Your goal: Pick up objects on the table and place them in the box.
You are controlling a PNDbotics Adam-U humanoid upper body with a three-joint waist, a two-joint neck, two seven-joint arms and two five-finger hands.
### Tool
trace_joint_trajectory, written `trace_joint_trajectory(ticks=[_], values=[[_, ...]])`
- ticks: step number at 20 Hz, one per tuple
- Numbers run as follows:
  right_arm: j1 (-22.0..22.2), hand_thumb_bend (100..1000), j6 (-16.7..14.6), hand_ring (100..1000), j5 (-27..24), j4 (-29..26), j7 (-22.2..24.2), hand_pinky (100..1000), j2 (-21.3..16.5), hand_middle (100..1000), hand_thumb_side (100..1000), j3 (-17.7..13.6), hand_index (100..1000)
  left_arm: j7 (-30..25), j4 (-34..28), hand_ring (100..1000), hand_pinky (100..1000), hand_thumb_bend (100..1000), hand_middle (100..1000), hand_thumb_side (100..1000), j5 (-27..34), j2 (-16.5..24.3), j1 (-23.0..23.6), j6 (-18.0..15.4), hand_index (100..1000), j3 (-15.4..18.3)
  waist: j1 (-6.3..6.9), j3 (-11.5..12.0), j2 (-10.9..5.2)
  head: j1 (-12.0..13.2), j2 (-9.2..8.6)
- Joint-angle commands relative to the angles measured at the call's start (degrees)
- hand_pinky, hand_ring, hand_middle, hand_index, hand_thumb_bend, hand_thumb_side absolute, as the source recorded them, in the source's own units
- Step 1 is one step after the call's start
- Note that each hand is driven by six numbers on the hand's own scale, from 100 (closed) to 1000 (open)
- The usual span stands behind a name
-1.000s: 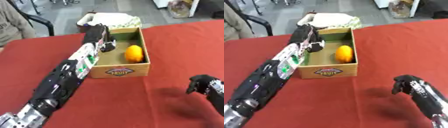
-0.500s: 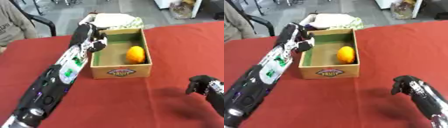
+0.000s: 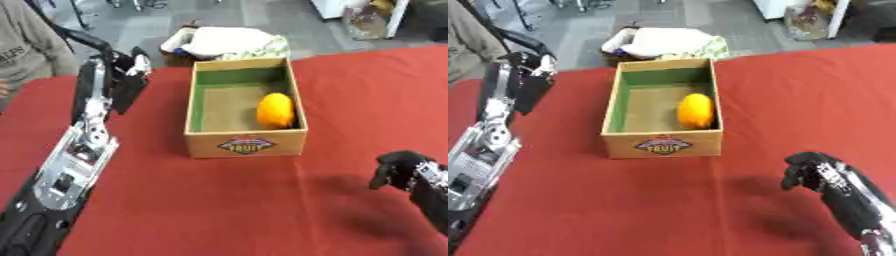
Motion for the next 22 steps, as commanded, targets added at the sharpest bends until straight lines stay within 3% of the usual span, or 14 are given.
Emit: trace_joint_trajectory(ticks=[1, 10, 22], values=[[-0.36, 100, -0.06, 545, -0.12, -1.31, -0.22, 569, -0.6, 521, 733, -0.37, 686, 2.61, -2.71, 516, 534, 100, 492, 745, 4.1, 0.72, 1.16, -2.01, 555, 1.7, -0.35, 0.18, -0.9, 0.06, -0.25], [-0.3, 100, -0.14, 545, -0.04, -1.31, -0.35, 569, -0.66, 520, 731, -0.55, 686, 5.45, -4.34, 522, 534, 100, 500, 823, 9.68, -0.83, 5.98, -5.41, 559, 3.44, -0.37, 0.55, -0.78, -0.06, -0.09], [-0.39, 100, -0.24, 545, -0.26, -1.38, -0.66, 570, -0.67, 520, 729, -0.78, 686, 5.88, -4.95, 526, 535, 100, 505, 837, 10.65, -1.92, 7.15, -6.79, 561, 3.47, -0.61, 0.84, -0.83, 0.09, 0.13]])
